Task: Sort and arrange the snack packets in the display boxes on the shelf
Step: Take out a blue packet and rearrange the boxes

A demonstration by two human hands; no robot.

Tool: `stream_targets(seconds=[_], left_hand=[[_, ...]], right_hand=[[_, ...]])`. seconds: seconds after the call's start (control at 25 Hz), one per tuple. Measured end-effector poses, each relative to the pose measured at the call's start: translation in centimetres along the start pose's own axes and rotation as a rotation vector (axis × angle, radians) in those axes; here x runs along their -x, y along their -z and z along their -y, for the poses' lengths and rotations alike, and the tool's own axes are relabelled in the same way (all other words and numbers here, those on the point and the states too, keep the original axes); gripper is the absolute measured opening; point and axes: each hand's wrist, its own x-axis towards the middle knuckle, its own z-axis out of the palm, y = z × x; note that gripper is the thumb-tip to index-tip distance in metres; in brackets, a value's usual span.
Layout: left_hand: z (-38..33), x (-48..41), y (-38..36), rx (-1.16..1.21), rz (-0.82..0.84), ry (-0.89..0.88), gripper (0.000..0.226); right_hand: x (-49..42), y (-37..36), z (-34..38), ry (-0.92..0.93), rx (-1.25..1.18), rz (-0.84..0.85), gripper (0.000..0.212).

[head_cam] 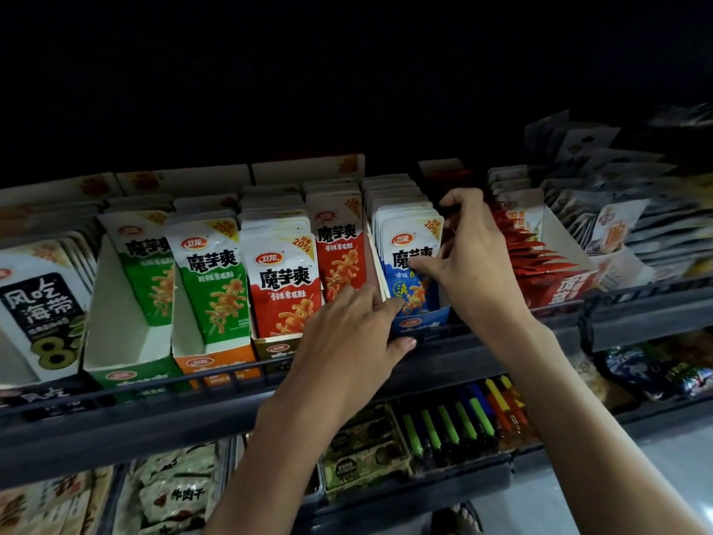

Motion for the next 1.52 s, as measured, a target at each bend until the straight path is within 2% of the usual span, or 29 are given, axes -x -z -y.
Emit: stream_targets(seconds=[0.16,0.32,0.4,0.48,0.6,0.68,0.76,0.84,0.92,1.04,1.16,1.52], left_hand=[[0.2,0.2,0.3,0.088,-0.012,-0.01,0.056],[1.0,1.2,1.9,0.314,-0.05,0.02,0.045],[1.9,2.2,3.3,0.419,-0.134,0.034,0.035],[3.1,3.3,4.8,0.543,-0.248,0.064,0.024],[5.6,5.0,6.6,0.837,-0.403,0.244,0.015],[8.0,5.8,7.4,0.861,-0.531,0.365,0.017],[10.4,6.6,7.7,0.897,-0.591,0.495,0.021],[12.4,7.2,7.8,0.955,-0.589,0.6,0.022],[13.8,7.7,7.8,0.902,-0.553,0.659,0.022],[14.9,8.2,7.9,0.81,-0.485,0.669,0.02],[15.7,8.5,7.9,0.795,-0.445,0.673,0.017],[15.5,9.2,8.1,0.771,-0.4,0.681,0.011]], right_hand=[[0.4,-0.1,1.0,0.046,0.008,-0.087,0.052],[0.7,-0.4,2.9,0.17,-0.023,-0.158,0.02],[0.9,-0.6,4.3,0.225,-0.088,-0.118,0.009],[1.2,-1.0,5.9,0.286,-0.118,-0.075,0.008],[1.8,-2.1,8.5,0.359,-0.152,-0.021,0.004],[2.3,-3.4,10.3,0.374,-0.196,0.052,0.007],[2.6,-5.1,12.0,0.395,-0.217,0.121,0.012],[2.7,-7.1,13.6,0.441,-0.153,0.163,0.018],[2.6,-9.0,15.0,0.463,-0.07,0.22,0.029],[2.6,-11.0,16.6,0.399,0.1,0.306,0.046],[2.6,-11.8,17.2,0.318,0.169,0.361,0.054],[3.2,-11.8,17.3,0.331,0.21,0.281,0.048]])
